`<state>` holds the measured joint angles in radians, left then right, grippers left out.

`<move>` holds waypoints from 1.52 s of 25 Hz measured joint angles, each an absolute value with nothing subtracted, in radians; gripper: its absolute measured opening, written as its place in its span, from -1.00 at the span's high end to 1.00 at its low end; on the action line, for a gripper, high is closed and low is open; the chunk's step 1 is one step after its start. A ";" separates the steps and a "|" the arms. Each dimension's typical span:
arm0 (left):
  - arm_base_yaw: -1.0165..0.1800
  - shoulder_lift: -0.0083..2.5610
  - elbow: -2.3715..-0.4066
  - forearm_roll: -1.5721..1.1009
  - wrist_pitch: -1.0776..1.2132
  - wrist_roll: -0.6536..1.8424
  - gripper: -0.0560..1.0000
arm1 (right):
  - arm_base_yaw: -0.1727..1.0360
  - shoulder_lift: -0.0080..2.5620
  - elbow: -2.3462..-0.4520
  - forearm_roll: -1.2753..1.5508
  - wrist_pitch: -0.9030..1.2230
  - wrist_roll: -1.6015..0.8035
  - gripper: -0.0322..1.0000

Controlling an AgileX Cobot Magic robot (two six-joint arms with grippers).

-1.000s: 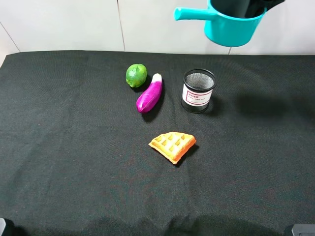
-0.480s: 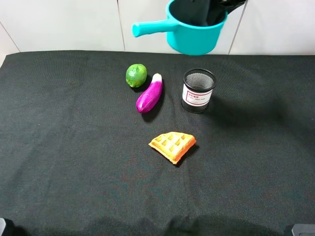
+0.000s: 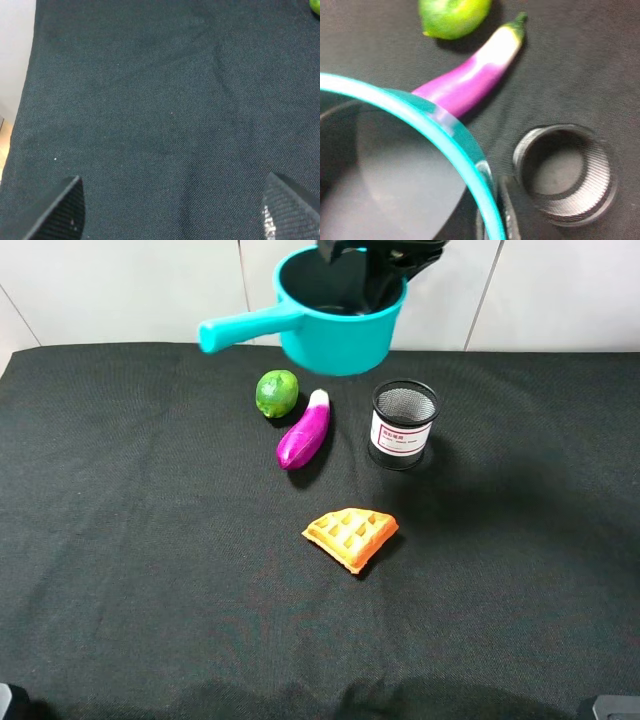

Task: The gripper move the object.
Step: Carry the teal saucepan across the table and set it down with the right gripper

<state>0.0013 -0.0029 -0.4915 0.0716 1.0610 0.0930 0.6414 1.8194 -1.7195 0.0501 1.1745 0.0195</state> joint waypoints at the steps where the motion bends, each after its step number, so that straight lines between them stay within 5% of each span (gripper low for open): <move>1: 0.001 -0.003 -0.492 0.072 1.061 0.093 -0.55 | 0.656 1.819 -1.719 0.050 1.174 0.019 0.93; 19: 0.001 -0.003 -0.492 0.072 1.061 0.093 -0.55 | 0.852 1.842 -1.719 0.023 1.171 0.047 0.93; 38: 0.001 -0.003 -0.492 0.073 1.061 0.093 -0.55 | 0.878 1.995 -1.718 0.019 1.091 0.035 0.93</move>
<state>0.0013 -0.0029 -0.4915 0.0727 1.0610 0.0930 0.8783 1.9951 -1.7184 0.0194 1.0908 0.0347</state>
